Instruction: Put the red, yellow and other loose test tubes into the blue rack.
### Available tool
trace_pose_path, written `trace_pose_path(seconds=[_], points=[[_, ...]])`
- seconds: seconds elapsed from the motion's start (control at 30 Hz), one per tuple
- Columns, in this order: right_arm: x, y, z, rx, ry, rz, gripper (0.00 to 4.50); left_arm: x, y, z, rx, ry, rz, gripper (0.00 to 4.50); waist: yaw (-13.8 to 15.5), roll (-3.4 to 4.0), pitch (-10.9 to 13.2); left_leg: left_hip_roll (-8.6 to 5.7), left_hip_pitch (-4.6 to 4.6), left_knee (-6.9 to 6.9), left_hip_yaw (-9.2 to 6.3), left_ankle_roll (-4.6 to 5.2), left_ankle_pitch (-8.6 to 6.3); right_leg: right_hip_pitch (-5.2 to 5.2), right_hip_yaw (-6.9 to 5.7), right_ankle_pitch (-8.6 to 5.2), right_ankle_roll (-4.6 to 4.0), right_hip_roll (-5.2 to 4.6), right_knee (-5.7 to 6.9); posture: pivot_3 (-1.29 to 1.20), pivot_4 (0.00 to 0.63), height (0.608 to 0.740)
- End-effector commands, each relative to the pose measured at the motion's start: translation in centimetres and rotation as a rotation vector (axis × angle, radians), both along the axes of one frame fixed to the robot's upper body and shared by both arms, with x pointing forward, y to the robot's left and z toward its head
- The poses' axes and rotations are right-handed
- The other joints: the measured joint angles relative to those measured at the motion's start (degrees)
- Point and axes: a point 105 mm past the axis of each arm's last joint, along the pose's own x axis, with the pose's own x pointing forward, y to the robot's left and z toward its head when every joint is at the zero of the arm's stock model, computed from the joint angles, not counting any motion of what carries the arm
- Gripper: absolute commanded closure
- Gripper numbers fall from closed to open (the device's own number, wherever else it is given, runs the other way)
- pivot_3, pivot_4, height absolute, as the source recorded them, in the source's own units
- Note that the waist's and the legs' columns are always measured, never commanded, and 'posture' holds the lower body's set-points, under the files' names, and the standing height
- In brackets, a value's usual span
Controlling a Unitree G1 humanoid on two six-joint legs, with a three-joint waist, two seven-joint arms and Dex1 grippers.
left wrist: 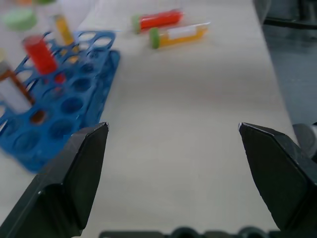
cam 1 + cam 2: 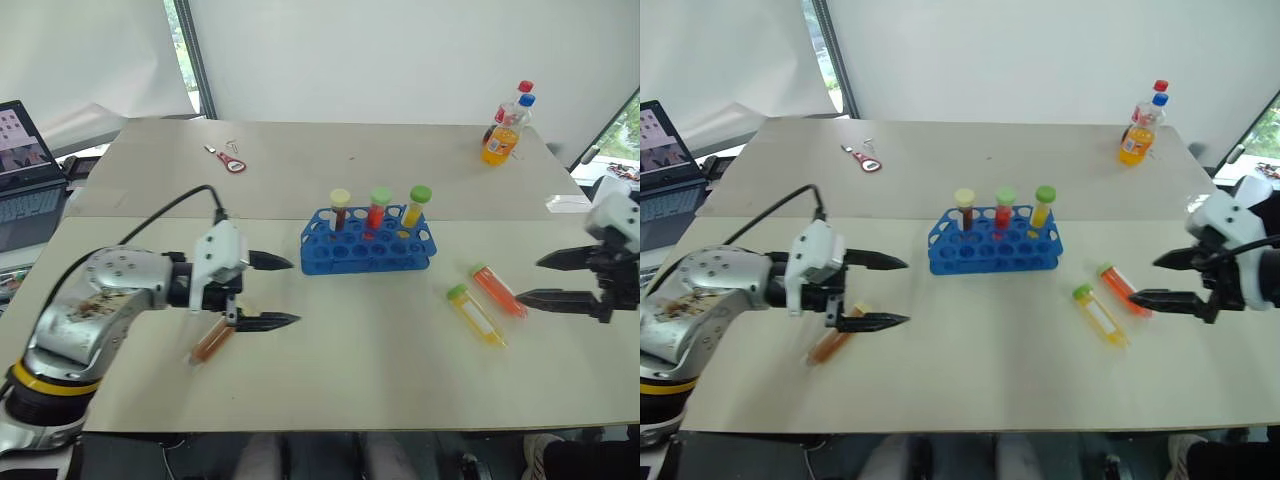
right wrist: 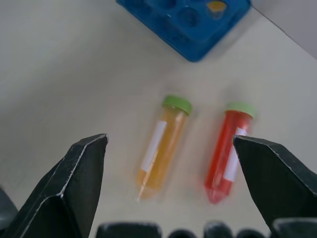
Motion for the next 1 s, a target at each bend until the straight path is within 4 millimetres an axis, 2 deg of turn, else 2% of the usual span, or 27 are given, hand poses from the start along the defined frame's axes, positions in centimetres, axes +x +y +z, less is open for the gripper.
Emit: trace_pose_path(seconds=[0.03, 0.23, 0.33, 0.43, 0.7, 1.0], points=[[0.9, 0.8, -0.8, -0.019, 0.023, -0.078, 0.04, -0.5, -1.8, 0.6, -0.006, -0.072, -0.087, 0.01, 0.05, 0.0, 0.0, -0.01, 0.0, 0.03, 0.0, 0.0, 0.0, 0.01, 0.0, 0.0, 0.0, -0.01, -0.01, 0.0, 0.15, 0.74], [2.6, 1.5, -2.9, -0.038, 0.144, -0.217, 0.04, -0.8, -3.5, 0.1, -0.015, -0.099, -0.18, 0.01, 0.08, 0.01, 0.01, -0.04, -0.13, 0.09, 0.0, 0.01, 0.0, -0.1, 0.02, 0.0, 0.01, -0.03, -0.02, 0.0, 0.15, 0.74], [2.9, 1.1, -4.3, -0.189, 0.155, -0.206, 0.04, -1.0, -4.0, 0.0, -0.023, -0.111, -0.208, 0.01, 0.32, 0.01, 0.0, -0.04, -0.27, 0.1, -0.08, 0.01, 0.0, -0.15, -0.03, 0.0, 0.0, -0.02, -0.05, 0.0, 0.15, 0.74], [3.6, 1.0, -5.2, -0.2, 0.193, -0.236, 0.04, -1.1, -4.3, -0.1, -0.026, -0.122, -0.224, 0.01, 0.29, 0.01, 0.0, -0.04, -0.32, 0.14, -0.08, 0.04, -0.01, -0.16, -0.06, 0.0, 0.01, -0.03, -0.09, 0.0, 0.15, 0.74], [5.4, 1.7, -6.0, -0.167, 0.256, -0.293, 0.04, -1.0, -4.3, -0.2, -0.034, -0.132, -0.215, 0.01, 0.02, 0.01, 0.0, -0.03, -0.29, 0.16, -0.14, 0.04, -0.01, -0.16, -0.06, 0.0, 0.01, -0.01, -0.05, 0.0, 0.15, 0.74], [5.4, 2.6, -6.9, -0.173, 0.301, -0.306, 0.04, -1.0, -4.6, -0.1, -0.042, -0.142, -0.21, 0.01, 0.3, 0.01, 0.0, -0.04, -0.35, 0.17, -0.19, 0.05, -0.01, -0.15, -0.14, 0.0, 0.01, -0.04, -0.07, 0.0, 0.15, 0.74]])
